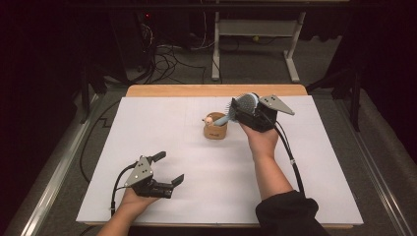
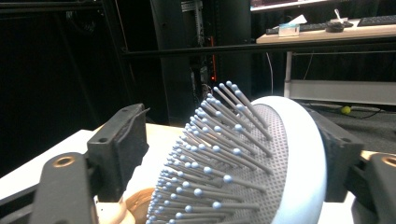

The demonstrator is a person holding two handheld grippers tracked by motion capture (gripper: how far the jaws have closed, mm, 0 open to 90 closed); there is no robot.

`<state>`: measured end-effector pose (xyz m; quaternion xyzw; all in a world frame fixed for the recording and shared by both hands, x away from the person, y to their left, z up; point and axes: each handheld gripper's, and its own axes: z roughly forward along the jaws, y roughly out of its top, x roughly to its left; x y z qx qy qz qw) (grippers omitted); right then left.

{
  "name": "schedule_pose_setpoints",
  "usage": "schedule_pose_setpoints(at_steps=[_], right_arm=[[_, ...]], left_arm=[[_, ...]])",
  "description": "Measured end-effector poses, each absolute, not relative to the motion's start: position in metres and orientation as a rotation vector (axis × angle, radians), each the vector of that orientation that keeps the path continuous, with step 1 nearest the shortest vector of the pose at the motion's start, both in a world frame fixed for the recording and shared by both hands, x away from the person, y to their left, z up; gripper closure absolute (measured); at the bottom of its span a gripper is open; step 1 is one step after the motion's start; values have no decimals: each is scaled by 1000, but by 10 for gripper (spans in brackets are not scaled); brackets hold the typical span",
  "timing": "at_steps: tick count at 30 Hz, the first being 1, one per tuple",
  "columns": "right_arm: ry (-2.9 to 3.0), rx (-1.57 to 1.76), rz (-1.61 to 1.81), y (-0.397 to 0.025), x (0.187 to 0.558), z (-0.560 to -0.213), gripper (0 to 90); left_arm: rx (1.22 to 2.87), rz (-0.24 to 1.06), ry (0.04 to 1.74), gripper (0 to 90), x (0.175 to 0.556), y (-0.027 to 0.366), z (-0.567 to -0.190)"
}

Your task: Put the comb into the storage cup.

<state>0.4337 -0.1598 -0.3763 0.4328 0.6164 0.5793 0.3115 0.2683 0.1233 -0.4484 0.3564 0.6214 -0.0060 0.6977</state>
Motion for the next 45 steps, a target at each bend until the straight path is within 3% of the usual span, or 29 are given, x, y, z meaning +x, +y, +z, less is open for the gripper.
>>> schedule_pose_setpoints(at_steps=[26,45], right_arm=[[1687,1128,1506,-164,435,-375,5],[1717,1095,1465,-169,426,-373,3]], left_arm=[[778,-13,1396,25,270,124,-447],[773,-3,1406,25,272,124,-449]])
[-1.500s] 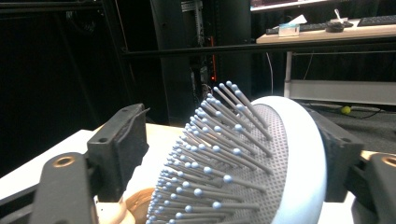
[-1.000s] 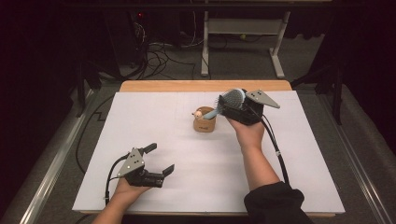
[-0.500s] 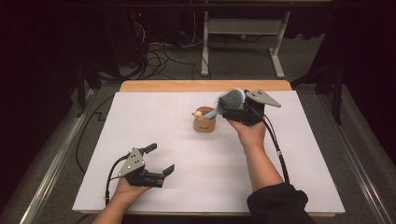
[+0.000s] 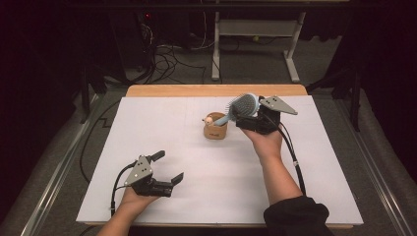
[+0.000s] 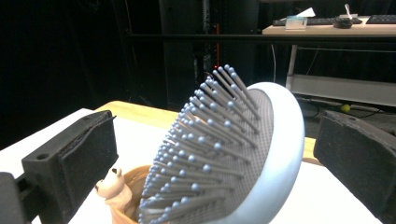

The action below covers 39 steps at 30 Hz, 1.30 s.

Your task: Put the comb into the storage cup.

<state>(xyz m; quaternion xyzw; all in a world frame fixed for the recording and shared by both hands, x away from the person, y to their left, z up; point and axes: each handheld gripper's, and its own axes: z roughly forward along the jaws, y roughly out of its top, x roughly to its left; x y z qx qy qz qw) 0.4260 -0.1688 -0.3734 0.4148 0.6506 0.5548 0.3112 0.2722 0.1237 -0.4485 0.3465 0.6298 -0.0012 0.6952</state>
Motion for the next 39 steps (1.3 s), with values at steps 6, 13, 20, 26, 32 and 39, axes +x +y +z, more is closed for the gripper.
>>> schedule_pose_setpoints(at_steps=[6,13,20,26,32,39], right_arm=[[1730,1080,1456,-172,420,-376,4],[1734,1085,1441,-176,414,-381,4],[1753,1090,1422,-180,406,-392,3],[1768,1092,1406,-187,398,-405,4],[1788,1094,1400,-197,387,-416,4],[1816,1079,1390,-205,372,-427,4]], left_arm=[[771,-5,1408,25,273,124,-448],[773,6,1401,25,274,125,-449],[776,16,1401,25,276,126,-450],[777,20,1403,25,276,126,-450],[782,27,1399,25,277,127,-451],[768,29,1407,25,278,129,-449]])
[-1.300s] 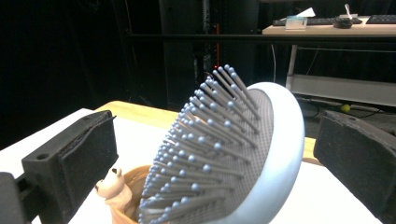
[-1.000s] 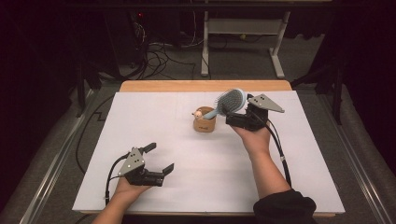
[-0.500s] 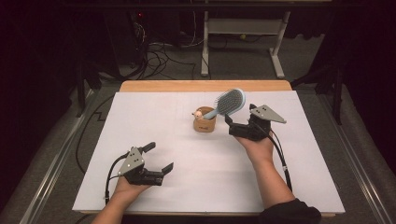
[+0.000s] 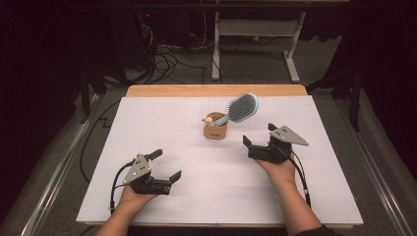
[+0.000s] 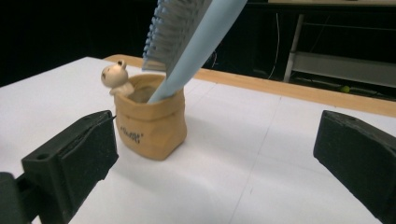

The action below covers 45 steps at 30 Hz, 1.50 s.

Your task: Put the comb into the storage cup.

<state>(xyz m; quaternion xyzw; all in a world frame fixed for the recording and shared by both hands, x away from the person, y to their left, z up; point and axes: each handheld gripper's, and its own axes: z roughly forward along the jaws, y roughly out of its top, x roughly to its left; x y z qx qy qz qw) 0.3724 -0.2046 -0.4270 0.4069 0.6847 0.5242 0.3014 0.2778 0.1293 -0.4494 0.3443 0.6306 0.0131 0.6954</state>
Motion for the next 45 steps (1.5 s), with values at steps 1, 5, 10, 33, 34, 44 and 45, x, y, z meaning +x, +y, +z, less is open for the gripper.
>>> schedule_pose_setpoints(at_steps=[1,5,10,33,34,44,45], right_arm=[[1821,1078,1391,-206,370,-429,4],[1836,1070,1383,-210,360,-434,4],[1843,1060,1397,-218,345,-441,4],[1786,1045,1408,-275,282,-452,3],[1784,1043,1408,-277,280,-452,4],[1738,1037,1412,-289,273,-452,4],[1739,1043,1409,-289,273,-453,4]], left_arm=[[766,26,1408,25,278,130,-449],[766,28,1407,25,278,131,-449],[768,22,1410,25,277,130,-449],[758,19,1418,25,272,140,-447],[755,16,1420,25,272,140,-447],[725,2,1426,25,270,147,-444],[723,2,1428,25,270,147,-444]])
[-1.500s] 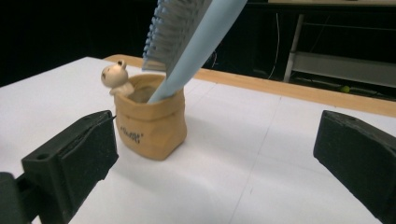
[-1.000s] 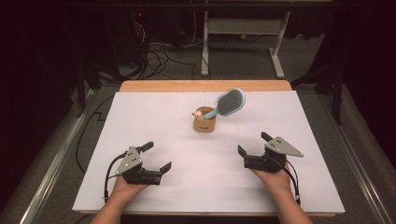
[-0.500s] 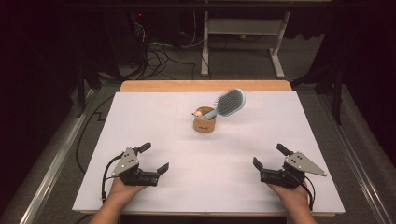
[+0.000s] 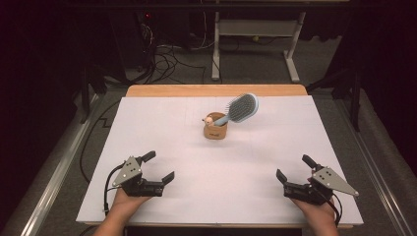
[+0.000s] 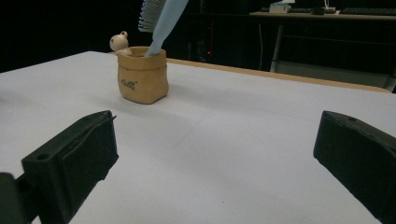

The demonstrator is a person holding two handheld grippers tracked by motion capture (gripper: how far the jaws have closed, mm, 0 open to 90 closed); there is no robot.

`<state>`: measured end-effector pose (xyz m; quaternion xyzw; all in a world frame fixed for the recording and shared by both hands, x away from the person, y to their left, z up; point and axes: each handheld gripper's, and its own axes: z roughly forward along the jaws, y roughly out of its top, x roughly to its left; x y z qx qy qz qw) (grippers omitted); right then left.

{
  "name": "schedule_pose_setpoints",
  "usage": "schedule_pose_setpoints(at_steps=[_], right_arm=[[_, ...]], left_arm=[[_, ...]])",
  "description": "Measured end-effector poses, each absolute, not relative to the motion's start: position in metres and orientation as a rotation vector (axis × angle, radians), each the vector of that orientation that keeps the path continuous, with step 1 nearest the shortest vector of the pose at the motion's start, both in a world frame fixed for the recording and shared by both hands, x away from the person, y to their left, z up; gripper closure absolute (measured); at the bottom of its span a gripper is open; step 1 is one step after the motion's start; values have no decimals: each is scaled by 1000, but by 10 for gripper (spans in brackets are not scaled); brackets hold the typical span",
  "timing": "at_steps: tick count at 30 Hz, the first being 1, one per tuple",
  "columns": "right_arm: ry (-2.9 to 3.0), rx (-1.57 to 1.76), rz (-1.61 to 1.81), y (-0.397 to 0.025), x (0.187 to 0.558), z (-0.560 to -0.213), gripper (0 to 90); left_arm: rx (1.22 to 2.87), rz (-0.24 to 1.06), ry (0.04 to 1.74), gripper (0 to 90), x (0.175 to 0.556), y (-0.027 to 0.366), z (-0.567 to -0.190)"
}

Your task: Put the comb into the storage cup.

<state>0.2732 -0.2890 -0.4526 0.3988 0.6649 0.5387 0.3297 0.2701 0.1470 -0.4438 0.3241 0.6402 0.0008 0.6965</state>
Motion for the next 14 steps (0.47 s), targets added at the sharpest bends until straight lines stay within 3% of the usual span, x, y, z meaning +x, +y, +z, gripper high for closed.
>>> schedule_pose_setpoints(at_steps=[14], right_arm=[[1729,1031,1406,-289,272,-452,4]], left_arm=[[719,11,1414,25,271,151,-442]])
